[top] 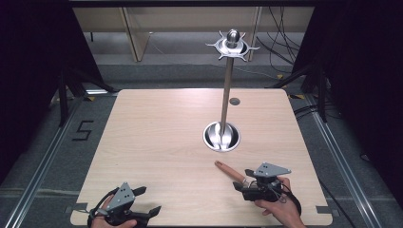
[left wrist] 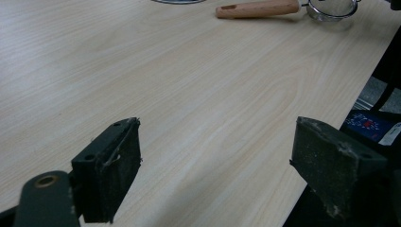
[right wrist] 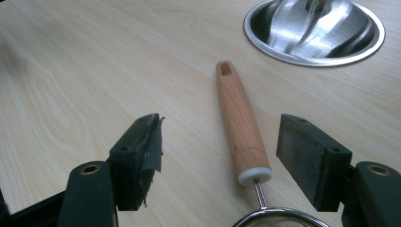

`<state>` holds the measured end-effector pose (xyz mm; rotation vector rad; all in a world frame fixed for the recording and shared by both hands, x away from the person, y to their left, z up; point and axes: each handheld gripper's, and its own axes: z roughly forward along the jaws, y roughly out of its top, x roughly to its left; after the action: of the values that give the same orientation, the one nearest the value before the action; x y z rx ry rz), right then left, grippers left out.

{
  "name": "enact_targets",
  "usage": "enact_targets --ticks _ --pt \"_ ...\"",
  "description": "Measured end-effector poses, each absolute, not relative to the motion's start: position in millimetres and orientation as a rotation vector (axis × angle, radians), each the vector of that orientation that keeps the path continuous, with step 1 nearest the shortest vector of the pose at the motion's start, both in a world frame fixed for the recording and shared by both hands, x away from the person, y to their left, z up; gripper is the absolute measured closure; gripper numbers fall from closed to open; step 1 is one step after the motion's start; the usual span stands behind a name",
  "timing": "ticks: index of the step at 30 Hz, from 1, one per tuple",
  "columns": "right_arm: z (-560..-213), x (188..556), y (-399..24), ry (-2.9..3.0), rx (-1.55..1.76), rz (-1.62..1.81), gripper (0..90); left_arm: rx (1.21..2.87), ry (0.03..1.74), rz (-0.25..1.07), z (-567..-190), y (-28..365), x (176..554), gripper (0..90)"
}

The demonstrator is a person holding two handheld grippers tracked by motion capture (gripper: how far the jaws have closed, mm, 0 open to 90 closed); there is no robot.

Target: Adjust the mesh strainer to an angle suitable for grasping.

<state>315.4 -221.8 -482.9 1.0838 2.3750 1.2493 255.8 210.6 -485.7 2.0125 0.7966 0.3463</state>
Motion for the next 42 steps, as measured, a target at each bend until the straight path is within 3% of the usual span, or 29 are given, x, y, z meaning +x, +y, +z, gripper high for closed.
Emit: enact_targets --ticks 42 --pt "-479.7 328.0 -216.8 2.381 1.033 1.143 33.4 1.994 0.809 0.295 -486.0 209.6 255.4 15.2"
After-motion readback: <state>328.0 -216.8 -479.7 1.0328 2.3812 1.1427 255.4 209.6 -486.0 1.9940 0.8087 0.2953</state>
